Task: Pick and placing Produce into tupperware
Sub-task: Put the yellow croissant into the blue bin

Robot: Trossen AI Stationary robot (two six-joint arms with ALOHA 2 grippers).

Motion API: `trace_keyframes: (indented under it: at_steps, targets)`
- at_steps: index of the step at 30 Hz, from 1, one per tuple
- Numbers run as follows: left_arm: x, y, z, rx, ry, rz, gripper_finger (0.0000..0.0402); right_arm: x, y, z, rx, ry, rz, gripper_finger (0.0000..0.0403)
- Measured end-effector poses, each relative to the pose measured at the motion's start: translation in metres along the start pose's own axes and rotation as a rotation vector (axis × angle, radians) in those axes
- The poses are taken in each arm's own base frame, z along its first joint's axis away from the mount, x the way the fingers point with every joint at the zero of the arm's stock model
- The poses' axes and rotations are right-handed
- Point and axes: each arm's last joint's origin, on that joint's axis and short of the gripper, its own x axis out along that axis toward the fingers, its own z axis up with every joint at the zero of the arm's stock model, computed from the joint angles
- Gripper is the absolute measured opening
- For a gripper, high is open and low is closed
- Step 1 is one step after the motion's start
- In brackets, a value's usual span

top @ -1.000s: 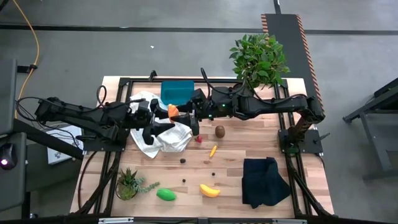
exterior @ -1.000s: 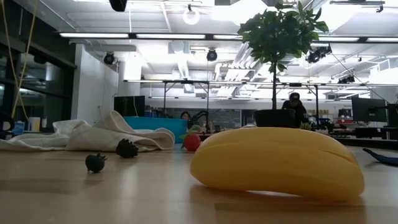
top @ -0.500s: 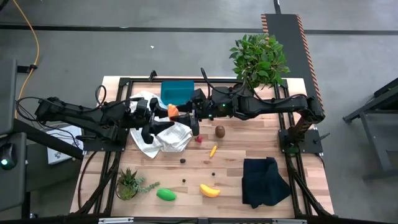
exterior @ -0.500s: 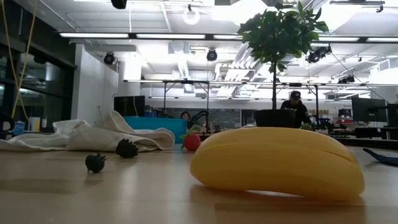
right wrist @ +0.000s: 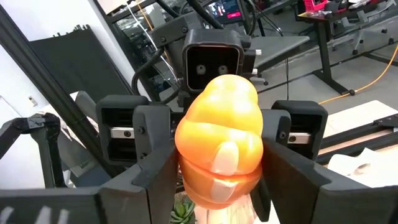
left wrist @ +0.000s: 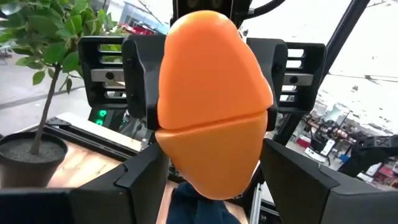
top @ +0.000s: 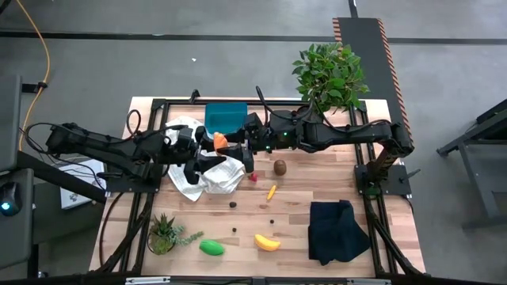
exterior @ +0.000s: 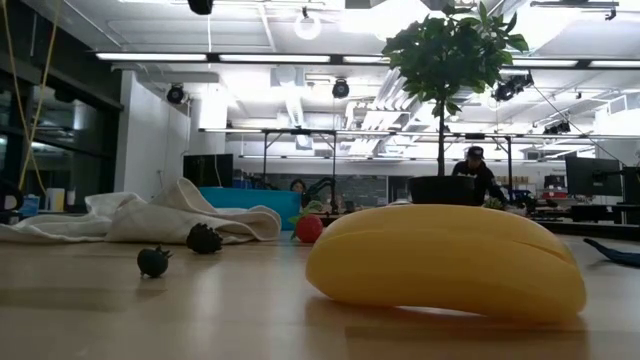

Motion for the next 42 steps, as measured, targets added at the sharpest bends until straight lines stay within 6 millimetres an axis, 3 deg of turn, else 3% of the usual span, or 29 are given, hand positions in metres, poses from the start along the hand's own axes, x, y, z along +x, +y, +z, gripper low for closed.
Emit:
trace_keyframes:
  at_steps: [16,31,42]
  targets:
    - [0.0000,0.0007,0.0001,0.002,-0.007,0.021,0.0236,0.0000,0.0001,-0.0001,0.000,0.000,0.000,0.0197]
    - [0.0000,0.0008,-0.0003,0.004,-0.003,0.020,0.0149,0.0000,0.0002,0.0003,-0.004,-0.005,-0.002,0.0197]
    - [0.0000,0.0004,0.0004,0.003,-0.013,0.016,0.0158,0.0000,0.0002,0.0004,-0.003,-0.005,-0.001,0.0197]
